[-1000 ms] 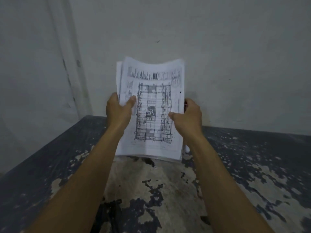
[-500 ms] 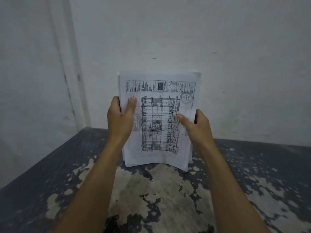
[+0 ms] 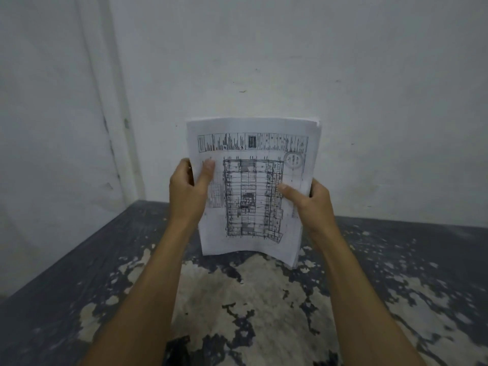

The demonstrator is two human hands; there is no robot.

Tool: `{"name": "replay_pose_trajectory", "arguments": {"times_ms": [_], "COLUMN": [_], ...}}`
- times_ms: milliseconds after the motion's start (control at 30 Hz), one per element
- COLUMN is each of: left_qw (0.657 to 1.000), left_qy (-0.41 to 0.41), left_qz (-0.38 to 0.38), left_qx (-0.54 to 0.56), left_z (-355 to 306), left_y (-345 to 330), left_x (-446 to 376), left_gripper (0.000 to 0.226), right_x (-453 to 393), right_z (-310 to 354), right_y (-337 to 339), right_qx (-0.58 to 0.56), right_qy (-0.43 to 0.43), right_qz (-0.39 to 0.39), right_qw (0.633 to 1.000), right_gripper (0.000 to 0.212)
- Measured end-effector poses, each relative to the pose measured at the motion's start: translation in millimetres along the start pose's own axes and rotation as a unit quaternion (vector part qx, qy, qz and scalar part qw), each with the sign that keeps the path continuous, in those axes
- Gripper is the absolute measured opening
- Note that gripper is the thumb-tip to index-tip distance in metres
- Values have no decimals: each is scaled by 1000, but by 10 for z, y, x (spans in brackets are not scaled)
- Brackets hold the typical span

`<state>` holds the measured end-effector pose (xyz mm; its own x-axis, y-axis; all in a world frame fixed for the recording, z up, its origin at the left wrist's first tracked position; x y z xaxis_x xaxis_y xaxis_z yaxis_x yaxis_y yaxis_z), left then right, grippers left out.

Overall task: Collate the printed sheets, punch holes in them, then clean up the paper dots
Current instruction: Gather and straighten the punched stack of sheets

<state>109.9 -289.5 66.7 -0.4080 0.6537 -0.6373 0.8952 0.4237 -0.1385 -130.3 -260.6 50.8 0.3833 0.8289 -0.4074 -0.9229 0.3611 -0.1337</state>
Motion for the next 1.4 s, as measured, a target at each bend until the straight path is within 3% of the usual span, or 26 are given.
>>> {"name": "replay_pose_trajectory", "arguments": {"times_ms": [133, 267, 367, 433, 533, 700, 833, 1000, 1133, 1267, 1400], "left_qw": [1000, 999, 997, 997, 997, 998, 998, 995, 993, 993, 993], "left_qy": [-8, -23, -19, -3, 15, 29, 29, 24, 48, 54, 50], "left_qz": [22, 15, 16, 28, 47, 25, 25, 60, 72, 66, 61], "left_qx": [16, 28, 69, 74, 61, 40, 43, 71, 77, 82, 82], "left_z": [5, -114, -119, -52, 51, 80, 55, 12, 39, 36, 8], "left_y": [-75, -90, -74, -65, -73, -135, -103, -12, -70, -65, -40], "left_x": [37, -17, -11, 44, 110, 88, 72, 21, 73, 100, 101], "left_gripper": [18, 38, 19, 25, 35, 22, 22, 33, 32, 33, 39], "right_x": [5, -31, -49, -34, 2, 63, 93, -34, 88, 182, 184], "right_z": [-33, 81, 109, 40, -80, -100, -67, -47, -15, 13, -17], "right_y": [-3, 44, 81, 86, 70, -106, -116, 182, 122, -219, -128], "right_qx": [25, 30, 22, 3, 1, 33, 54, 43, 15, 34, 18], "right_qy": [2, 38, 40, 5, -43, -38, -9, -32, 5, 28, 2], "right_qz": [-11, -17, -6, 2, -5, -98, -130, -134, -221, -120, -201], "right_qw": [1000, 999, 999, 1000, 999, 994, 990, 990, 975, 992, 980], "right_gripper": [21, 23, 29, 35, 21, 6, 19, 44, 59, 56, 63]}}
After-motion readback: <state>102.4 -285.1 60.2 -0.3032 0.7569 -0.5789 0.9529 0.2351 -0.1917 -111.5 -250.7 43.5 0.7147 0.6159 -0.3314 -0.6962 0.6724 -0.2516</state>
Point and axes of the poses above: each hand's wrist, its own x-axis away from the middle knuckle, its own y-axis out of the back of the hand, z = x × y, the point moved 4 cm from there along -x, towards the middle knuckle, and after that the axes turned 9 degrees about -z, right-handed, at the moved point
